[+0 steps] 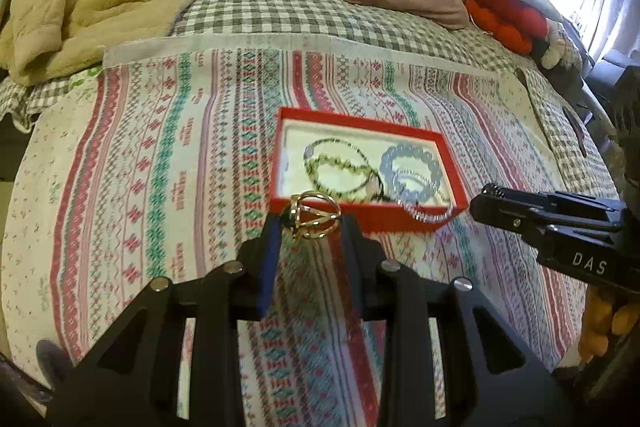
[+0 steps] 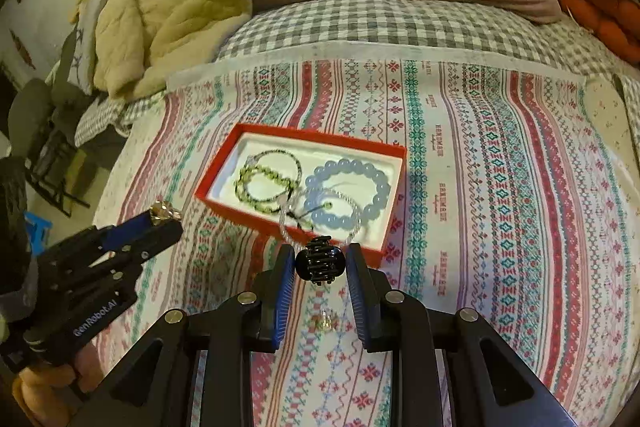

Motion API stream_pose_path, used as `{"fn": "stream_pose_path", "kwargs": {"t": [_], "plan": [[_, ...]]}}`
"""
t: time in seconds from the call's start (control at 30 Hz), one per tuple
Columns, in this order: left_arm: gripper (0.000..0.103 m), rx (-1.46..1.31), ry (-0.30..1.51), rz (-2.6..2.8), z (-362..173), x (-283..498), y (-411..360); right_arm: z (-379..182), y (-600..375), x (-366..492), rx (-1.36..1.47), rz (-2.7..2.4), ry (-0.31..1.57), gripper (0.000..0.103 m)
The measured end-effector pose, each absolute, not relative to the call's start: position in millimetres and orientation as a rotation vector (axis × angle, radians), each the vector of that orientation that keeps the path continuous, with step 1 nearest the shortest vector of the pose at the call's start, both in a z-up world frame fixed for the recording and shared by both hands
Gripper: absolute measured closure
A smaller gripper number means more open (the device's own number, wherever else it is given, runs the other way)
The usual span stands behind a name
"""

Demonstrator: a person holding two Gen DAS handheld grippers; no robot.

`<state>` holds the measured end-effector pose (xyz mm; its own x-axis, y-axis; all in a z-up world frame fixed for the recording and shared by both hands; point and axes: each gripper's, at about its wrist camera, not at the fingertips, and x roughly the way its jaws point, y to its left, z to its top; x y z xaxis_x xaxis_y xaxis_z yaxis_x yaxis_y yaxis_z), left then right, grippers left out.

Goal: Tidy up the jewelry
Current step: 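Lift the pendant and hair clip and carry both over the red box, then lower pendant and hair clip into the box and open both tools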

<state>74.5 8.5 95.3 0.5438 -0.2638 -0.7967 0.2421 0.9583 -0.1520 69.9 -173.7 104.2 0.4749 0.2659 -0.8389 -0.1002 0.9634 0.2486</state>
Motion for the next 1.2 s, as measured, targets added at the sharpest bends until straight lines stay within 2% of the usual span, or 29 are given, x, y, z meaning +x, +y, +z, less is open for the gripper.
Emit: {"fn": "stream_pose_path", "kwargs": {"t": [0.47,0.87,0.93,1.0,1.07,1.1,1.13,1.2], "plan": [[0.070,-0.026,0.952,-0.278,68.5,112.2,-15.2,74.9,-183.3,115.2,0.249,0.189,1.076,0.076],[0.070,-0.046,0.946,-0.257,65.8,120.8,-19.4,72.4,-185.8,122.1,0.236,0.184,1.076,0.076],[0.070,-0.035,0.943,-0.256,67.9,119.8,-20.2,73.7,-186.2,121.8,0.238,0.188,1.076,0.075],[0.063,-0.022,0.939,-0.254,70.4,118.2,-20.2,75.7,-186.3,121.1,0.239,0.195,1.080,0.074],[0.058,-0.008,0.932,-0.250,72.9,115.7,-19.3,79.3,-186.5,118.5,0.232,0.199,1.077,0.070],[0.056,-0.001,0.930,-0.248,74.2,114.5,-18.7,81.5,-186.6,117.0,0.227,0.199,1.072,0.061],[0.056,0.006,0.926,-0.246,76.1,112.8,-17.4,84.3,-186.5,115.0,0.220,0.196,1.061,0.047],[0.051,0.009,0.921,-0.244,79.3,110.7,-15.1,91.0,-186.4,110.6,0.198,0.186,1.033,0.041]]}}
